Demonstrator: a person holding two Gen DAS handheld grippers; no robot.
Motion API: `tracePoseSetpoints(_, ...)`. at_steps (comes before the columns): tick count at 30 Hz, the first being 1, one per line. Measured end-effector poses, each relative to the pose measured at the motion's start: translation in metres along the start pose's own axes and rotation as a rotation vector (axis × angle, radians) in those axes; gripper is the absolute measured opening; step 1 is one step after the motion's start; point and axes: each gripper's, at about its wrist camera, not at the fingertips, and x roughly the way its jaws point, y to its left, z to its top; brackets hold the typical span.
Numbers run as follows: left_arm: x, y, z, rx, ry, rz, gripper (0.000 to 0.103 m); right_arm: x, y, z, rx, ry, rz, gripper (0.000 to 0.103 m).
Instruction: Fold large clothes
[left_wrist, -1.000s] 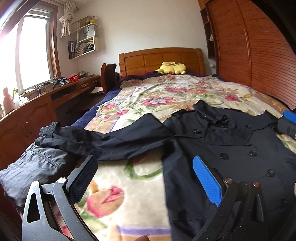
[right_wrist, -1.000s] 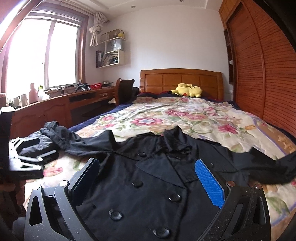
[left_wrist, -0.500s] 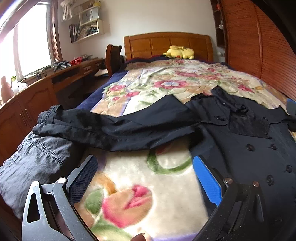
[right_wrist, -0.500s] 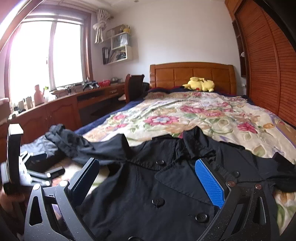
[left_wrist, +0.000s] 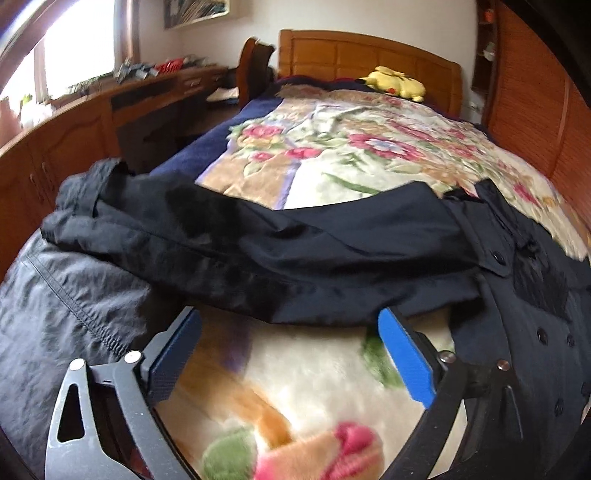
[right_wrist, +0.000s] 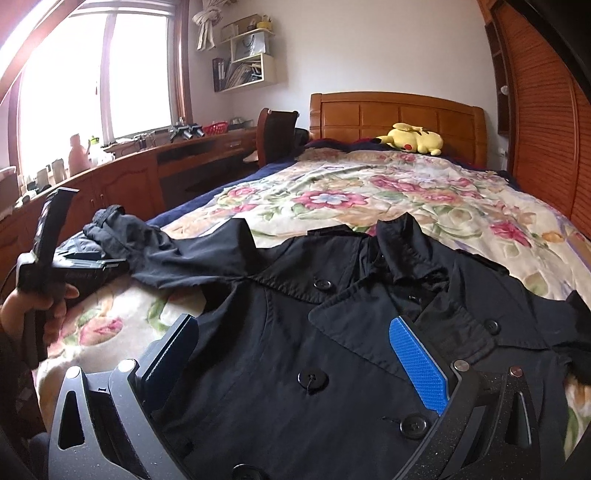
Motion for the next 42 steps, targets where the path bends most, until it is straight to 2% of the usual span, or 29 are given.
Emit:
tracePoseSetpoints(6, 0.024, 0.018, 0.006, -0.09, 0.057, -0.026, 0.083, 0.001, 0.006, -0.003, -0.025, 0.01, 0.004, 0.103)
tracePoseSetpoints(11, 0.04, 0.027, 0.007, -0.156, 0.086, -0.019, 0.082, 0.004, 0.008, -0.005, -0.038, 0.02, 0.004, 0.103)
tracePoseSetpoints(16, 0.049, 0.035, 0.008, -0.214, 0.085, -0.058, 0.08, 0.003, 0.007, -0.006, -0.032, 0.02, 0.011, 0.103)
tracePoseSetpoints(18, 0.049, 0.035, 0.008, -0.212, 0.077, -0.075, 0.055, 0.002, 0.006, -0.006, -0.03, 0.02, 0.012, 0.103)
tracePoseSetpoints(22, 0.048, 0.039, 0.011, -0.215, 0.061, -0.082, 0.035, 0.0, 0.006, -0.006, -0.034, 0.015, 0.009, 0.103)
tracePoseSetpoints(24, 0.049, 0.043, 0.014, -0.218, 0.057, -0.072, 0.018, -0.001, 0.005, -0.006, -0.039, 0.01, 0.003, 0.103)
tracePoseSetpoints(27, 0.046, 0.045, 0.017, -0.22, 0.035, -0.074, 0.006, -0.003, 0.004, -0.006, -0.039, 0.005, -0.002, 0.103)
tracePoseSetpoints(30, 0.038, 0.035, 0.022, -0.178, 0.01, -0.062, 0.002, -0.005, -0.002, -0.007, -0.031, 0.006, -0.002, 0.103)
tracePoseSetpoints(35, 0.016, 0.005, 0.031, -0.107, -0.043, -0.095, 0.002, -0.011, -0.014, -0.005, -0.014, -0.007, -0.02, 0.103)
tracePoseSetpoints(42, -0.022, -0.062, 0.046, 0.011, -0.109, -0.232, 0.002, -0.022, -0.042, -0.002, 0.034, -0.045, -0.075, 0.103)
